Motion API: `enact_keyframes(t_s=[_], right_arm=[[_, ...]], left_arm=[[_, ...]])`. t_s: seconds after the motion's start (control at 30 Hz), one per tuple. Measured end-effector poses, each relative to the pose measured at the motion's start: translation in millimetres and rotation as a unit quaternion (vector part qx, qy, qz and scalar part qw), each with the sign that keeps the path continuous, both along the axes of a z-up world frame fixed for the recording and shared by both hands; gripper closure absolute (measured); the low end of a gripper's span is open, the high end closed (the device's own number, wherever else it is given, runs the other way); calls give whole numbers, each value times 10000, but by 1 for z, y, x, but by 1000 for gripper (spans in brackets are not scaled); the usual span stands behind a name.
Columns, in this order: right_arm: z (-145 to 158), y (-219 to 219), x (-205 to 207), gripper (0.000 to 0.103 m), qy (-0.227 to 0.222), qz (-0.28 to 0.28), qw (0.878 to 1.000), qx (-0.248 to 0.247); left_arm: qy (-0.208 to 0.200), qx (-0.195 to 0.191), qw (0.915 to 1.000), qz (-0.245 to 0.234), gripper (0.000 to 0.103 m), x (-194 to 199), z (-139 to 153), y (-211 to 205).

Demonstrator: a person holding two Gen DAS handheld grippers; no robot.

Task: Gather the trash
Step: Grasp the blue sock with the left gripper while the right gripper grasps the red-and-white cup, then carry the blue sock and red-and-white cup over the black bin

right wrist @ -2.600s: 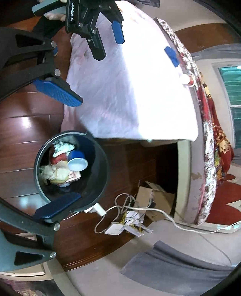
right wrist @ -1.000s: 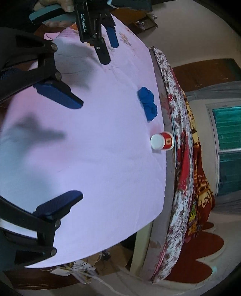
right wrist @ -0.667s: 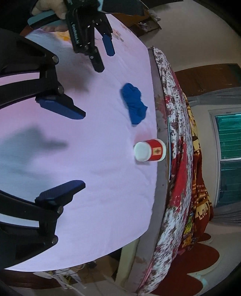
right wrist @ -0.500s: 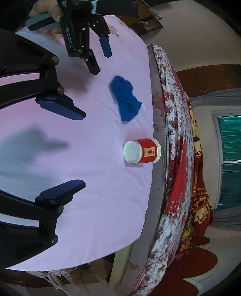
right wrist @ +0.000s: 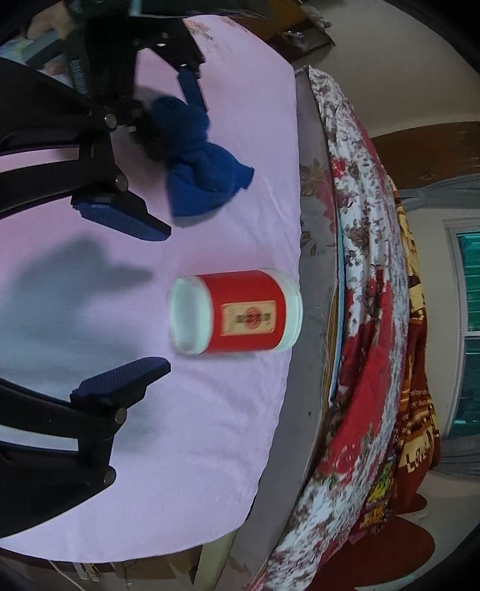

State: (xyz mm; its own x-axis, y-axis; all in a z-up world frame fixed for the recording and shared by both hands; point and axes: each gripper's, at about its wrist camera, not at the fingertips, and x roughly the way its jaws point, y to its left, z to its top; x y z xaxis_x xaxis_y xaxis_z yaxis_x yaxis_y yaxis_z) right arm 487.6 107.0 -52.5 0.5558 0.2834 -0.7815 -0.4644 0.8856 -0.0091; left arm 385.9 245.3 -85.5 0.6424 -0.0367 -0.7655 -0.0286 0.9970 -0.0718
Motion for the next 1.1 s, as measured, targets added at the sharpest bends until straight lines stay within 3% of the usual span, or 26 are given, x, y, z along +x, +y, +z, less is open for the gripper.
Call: enact_keyframes(t_s=[0.3, 0.53, 0.63, 0.7, 0.8, 0.93, 1.0, 1.07, 1.1], right_arm=[[-14, 29, 45, 36, 88, -146, 9984, -543], [-16, 31, 63, 36, 161, -163, 9977, -642], [-13, 34, 63, 32, -11, -14, 9972, -748], [-14, 37, 67, 29, -72, 72, 9963, -852], [-17, 40, 75, 29, -12, 119, 9967, -804], [-20, 41, 80, 31, 78, 90, 9983, -565], [-19, 42, 77, 41, 37, 100, 9984, -562], [-18, 41, 73, 42, 18, 70, 9982, -588], [-17, 40, 70, 43, 14, 74, 9985, -547]], left_arm=[[193, -268, 9993, 161, 27, 31, -5, 13], [181, -242, 9995, 51, 34, 36, -4, 13], [157, -188, 9997, -29, 37, 38, -5, 12], [138, -224, 9996, -100, 55, 41, -3, 11], [121, -347, 9993, -9, 63, 44, -1, 15], [108, -335, 9993, 161, 57, 42, -4, 15], [112, -191, 9997, 107, 49, 40, -5, 9], [84, 24, 10000, -2, 50, 36, -5, 0], [80, 46, 9999, -72, 55, 36, -5, -2]])
